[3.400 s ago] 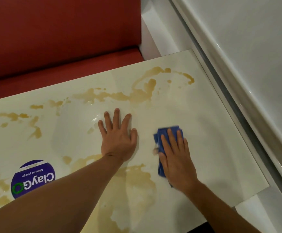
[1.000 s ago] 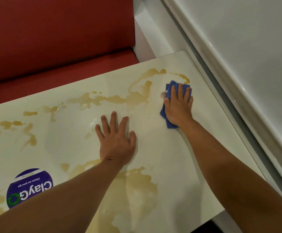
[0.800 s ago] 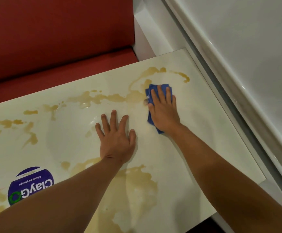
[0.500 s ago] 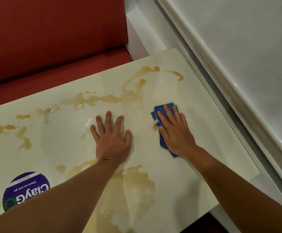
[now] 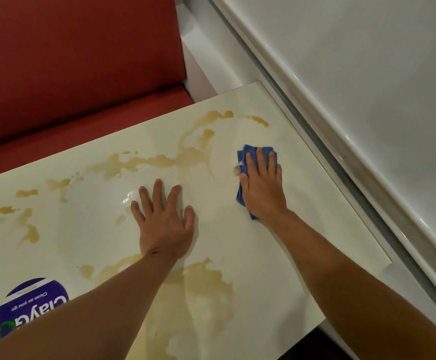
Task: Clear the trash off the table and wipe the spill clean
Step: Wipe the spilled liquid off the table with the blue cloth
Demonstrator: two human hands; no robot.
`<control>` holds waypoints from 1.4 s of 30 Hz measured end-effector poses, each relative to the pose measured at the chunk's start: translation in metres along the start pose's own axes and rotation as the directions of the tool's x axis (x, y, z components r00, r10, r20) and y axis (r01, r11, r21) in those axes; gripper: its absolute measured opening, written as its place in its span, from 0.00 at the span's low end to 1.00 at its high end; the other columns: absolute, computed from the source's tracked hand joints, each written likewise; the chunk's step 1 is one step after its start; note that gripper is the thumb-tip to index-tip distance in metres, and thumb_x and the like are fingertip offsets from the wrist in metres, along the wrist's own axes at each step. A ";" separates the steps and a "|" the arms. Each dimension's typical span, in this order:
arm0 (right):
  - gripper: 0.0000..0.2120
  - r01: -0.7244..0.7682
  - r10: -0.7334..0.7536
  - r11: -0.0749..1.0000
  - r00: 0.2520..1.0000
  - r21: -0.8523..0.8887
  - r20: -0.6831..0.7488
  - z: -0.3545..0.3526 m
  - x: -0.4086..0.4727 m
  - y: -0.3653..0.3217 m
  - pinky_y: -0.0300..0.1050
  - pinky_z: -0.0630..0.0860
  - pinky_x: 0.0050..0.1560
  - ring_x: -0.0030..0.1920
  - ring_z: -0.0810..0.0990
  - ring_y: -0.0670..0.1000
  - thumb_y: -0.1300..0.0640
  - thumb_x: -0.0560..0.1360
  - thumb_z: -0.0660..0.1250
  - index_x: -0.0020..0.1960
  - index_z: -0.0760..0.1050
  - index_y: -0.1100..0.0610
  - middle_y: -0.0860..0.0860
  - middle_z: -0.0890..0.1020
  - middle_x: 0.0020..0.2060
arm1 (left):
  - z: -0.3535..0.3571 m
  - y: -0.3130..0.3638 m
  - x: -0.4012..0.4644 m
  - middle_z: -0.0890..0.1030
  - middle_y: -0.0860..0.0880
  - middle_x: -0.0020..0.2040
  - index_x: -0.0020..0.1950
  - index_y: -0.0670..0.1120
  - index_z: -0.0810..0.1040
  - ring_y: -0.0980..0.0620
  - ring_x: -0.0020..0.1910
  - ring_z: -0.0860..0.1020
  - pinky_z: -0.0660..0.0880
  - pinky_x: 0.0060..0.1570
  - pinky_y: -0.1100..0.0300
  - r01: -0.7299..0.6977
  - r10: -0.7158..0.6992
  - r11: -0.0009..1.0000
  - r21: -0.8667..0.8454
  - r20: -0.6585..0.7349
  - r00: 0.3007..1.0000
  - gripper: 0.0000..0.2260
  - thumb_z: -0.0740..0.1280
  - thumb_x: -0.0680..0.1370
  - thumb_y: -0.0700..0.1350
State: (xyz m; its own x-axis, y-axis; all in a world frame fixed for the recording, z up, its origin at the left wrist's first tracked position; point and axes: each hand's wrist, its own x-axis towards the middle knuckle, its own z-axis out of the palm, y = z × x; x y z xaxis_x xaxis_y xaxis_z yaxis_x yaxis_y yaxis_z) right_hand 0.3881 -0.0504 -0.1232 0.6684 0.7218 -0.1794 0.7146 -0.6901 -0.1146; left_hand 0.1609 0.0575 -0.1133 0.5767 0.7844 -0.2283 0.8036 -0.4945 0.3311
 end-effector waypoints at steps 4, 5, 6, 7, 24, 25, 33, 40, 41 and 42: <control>0.29 0.055 -0.055 0.998 0.998 -0.017 0.004 0.008 -0.034 0.002 0.62 0.54 0.79 0.81 0.49 0.64 0.46 0.85 0.44 0.82 0.56 0.57 0.58 0.55 0.82 | 0.001 0.000 0.000 0.44 0.49 0.84 0.81 0.58 0.55 0.42 0.81 0.37 0.35 0.78 0.40 0.005 -0.005 1.000 0.001 -0.010 1.000 0.27 0.52 0.82 0.60; 0.28 0.064 -0.064 0.998 0.998 -0.012 0.001 0.005 -0.029 0.004 0.62 0.54 0.79 0.81 0.49 0.65 0.46 0.85 0.45 0.82 0.56 0.57 0.58 0.56 0.82 | 0.001 0.000 0.000 0.44 0.49 0.84 0.81 0.58 0.55 0.42 0.81 0.37 0.35 0.78 0.41 0.007 -0.007 1.000 0.000 -0.011 1.000 0.27 0.52 0.82 0.60; 0.29 0.062 -0.062 0.998 0.998 -0.008 0.003 0.003 -0.020 0.006 0.62 0.54 0.79 0.81 0.50 0.65 0.46 0.84 0.45 0.82 0.56 0.56 0.58 0.56 0.82 | 0.001 0.000 0.001 0.44 0.49 0.84 0.81 0.58 0.55 0.42 0.81 0.36 0.35 0.78 0.41 0.006 -0.006 1.000 0.003 -0.013 1.000 0.27 0.52 0.82 0.60; 0.29 0.050 -0.050 0.999 0.999 -0.004 0.003 0.000 -0.007 0.007 0.62 0.55 0.79 0.81 0.50 0.65 0.46 0.84 0.44 0.82 0.56 0.56 0.57 0.56 0.82 | 0.002 0.000 0.001 0.44 0.49 0.84 0.81 0.59 0.55 0.42 0.81 0.36 0.35 0.78 0.41 0.005 -0.005 1.000 0.007 -0.014 1.000 0.27 0.52 0.82 0.61; 0.32 -0.076 0.076 0.997 0.997 0.033 -0.019 -0.006 0.016 -0.017 0.62 0.50 0.80 0.82 0.46 0.64 0.43 0.83 0.37 0.83 0.51 0.56 0.58 0.52 0.82 | 0.005 -0.001 0.002 0.44 0.49 0.84 0.80 0.60 0.54 0.42 0.81 0.36 0.38 0.78 0.39 -0.001 0.001 1.000 0.031 -0.020 1.000 0.29 0.50 0.80 0.67; 0.33 -0.070 0.071 0.997 0.997 0.034 -0.014 -0.006 0.015 -0.015 0.62 0.51 0.80 0.82 0.47 0.64 0.43 0.82 0.38 0.83 0.53 0.56 0.58 0.53 0.82 | 0.005 -0.001 0.002 0.44 0.49 0.84 0.80 0.60 0.54 0.42 0.81 0.36 0.38 0.78 0.39 -0.002 0.002 1.000 0.030 -0.020 1.000 0.29 0.50 0.80 0.67; 0.29 -0.088 0.089 0.995 0.996 0.055 -0.015 -0.018 0.088 -0.005 0.62 0.46 0.80 0.82 0.42 0.64 0.45 0.85 0.44 0.84 0.47 0.55 0.56 0.47 0.83 | 0.000 0.000 0.000 0.41 0.50 0.84 0.80 0.60 0.52 0.43 0.81 0.33 0.37 0.78 0.40 0.001 -0.001 0.999 0.033 -0.008 1.000 0.29 0.49 0.80 0.67; 0.30 -0.055 0.054 0.998 0.998 0.037 0.034 -0.011 0.058 -0.018 0.61 0.43 0.81 0.82 0.40 0.63 0.45 0.86 0.44 0.84 0.44 0.56 0.57 0.45 0.83 | -0.001 0.000 0.001 0.39 0.50 0.83 0.82 0.59 0.51 0.43 0.80 0.31 0.35 0.78 0.40 0.000 -0.001 0.999 0.044 0.017 1.000 0.31 0.47 0.80 0.67; 0.30 -0.022 0.022 0.999 0.999 0.023 0.032 -0.006 0.035 -0.023 0.61 0.44 0.81 0.82 0.40 0.63 0.45 0.86 0.44 0.84 0.45 0.57 0.57 0.46 0.83 | -0.001 0.000 0.001 0.39 0.50 0.83 0.82 0.59 0.51 0.43 0.80 0.31 0.35 0.78 0.40 0.000 -0.001 0.999 0.051 0.020 1.000 0.31 0.47 0.80 0.67; 0.30 0.015 -0.015 1.000 1.000 0.017 0.025 -0.002 0.012 -0.027 0.61 0.46 0.81 0.82 0.42 0.64 0.45 0.85 0.43 0.84 0.48 0.57 0.58 0.48 0.83 | -0.001 0.000 0.002 0.38 0.50 0.83 0.82 0.59 0.50 0.43 0.80 0.31 0.35 0.78 0.40 0.002 -0.003 0.998 0.057 0.021 1.000 0.31 0.47 0.80 0.67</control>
State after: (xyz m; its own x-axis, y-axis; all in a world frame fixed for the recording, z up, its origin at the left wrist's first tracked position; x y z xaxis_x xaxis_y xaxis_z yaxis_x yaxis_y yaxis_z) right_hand 0.3768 -0.0232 -0.1203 0.6521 0.7308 -0.2019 0.7208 -0.6801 -0.1335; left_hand 0.1618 0.0595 -0.1125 0.5775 0.7776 -0.2487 0.8115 -0.5137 0.2784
